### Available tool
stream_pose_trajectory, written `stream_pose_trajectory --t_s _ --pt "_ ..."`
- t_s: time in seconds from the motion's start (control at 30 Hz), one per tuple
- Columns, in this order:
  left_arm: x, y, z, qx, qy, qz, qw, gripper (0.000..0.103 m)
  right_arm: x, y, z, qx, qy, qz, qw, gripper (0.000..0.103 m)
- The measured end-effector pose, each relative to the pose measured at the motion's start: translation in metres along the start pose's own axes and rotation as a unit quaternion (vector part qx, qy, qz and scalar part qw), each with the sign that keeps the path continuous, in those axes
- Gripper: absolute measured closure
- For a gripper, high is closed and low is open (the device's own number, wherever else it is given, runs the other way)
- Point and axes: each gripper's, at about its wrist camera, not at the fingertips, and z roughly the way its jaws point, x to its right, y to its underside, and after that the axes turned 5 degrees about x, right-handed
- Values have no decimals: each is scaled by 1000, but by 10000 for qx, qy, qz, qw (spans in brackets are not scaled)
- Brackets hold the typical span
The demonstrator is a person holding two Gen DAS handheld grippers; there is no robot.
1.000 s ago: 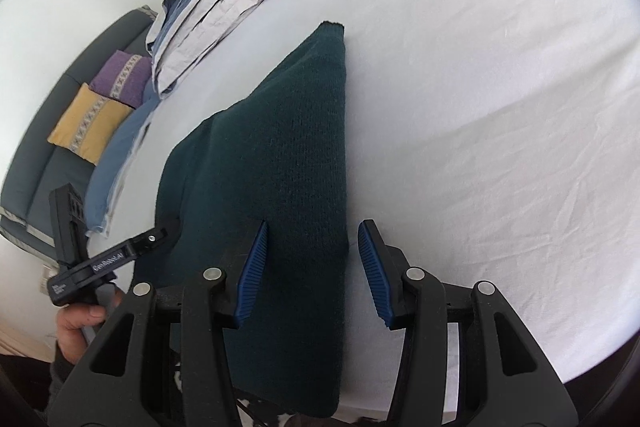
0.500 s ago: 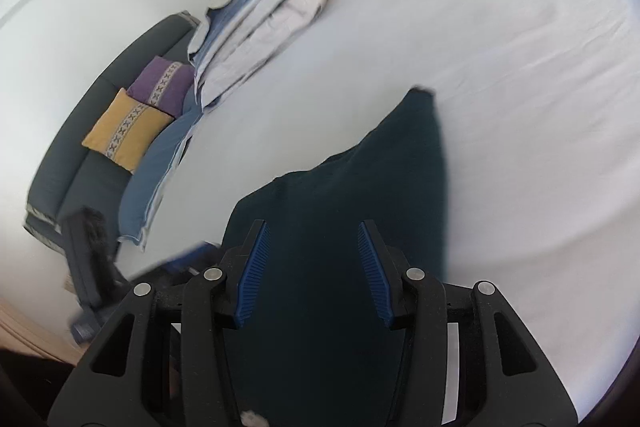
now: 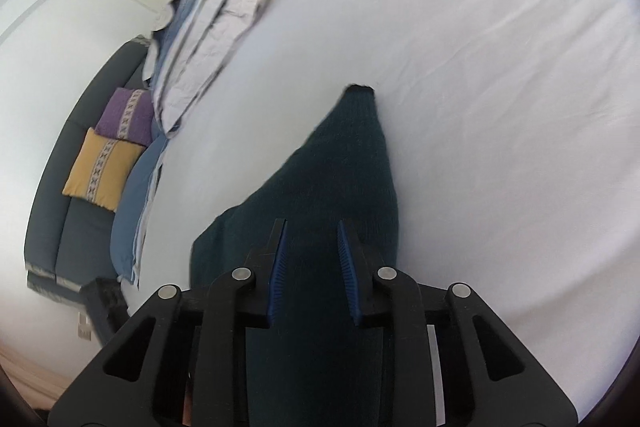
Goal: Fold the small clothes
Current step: 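Lay the folded sweater down and open both grippers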
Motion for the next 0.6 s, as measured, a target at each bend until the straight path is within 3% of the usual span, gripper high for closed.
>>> stream_pose_trajectory --t_s 0.1,0.23,0.27,0.37,0.43,0.6 --pt "-6 5 -22 153 56 -159 9997 32 -17 20 -34 -139 -608 -229 9978 74" --pt "-1 15 -40 283 138 -39 9995 33 -25 69 -49 -883 -1407 -414 9852 72" --pt "1 18 -37 231 84 27 9997 33 -22 80 -46 -1073 -1454 -411 9827 71" --pt "-4 23 -19 5 -28 -34 10000 34 8 108 -34 -1447 -1034 -169 9839 66" --pt "-7 26 -20 67 28 -72 9999 34 30 116 -43 -1381 -1303 278 9814 67" --pt "-3 29 -26 168 -80 88 9998 35 32 121 -69 -1427 -1048 -88 9842 67"
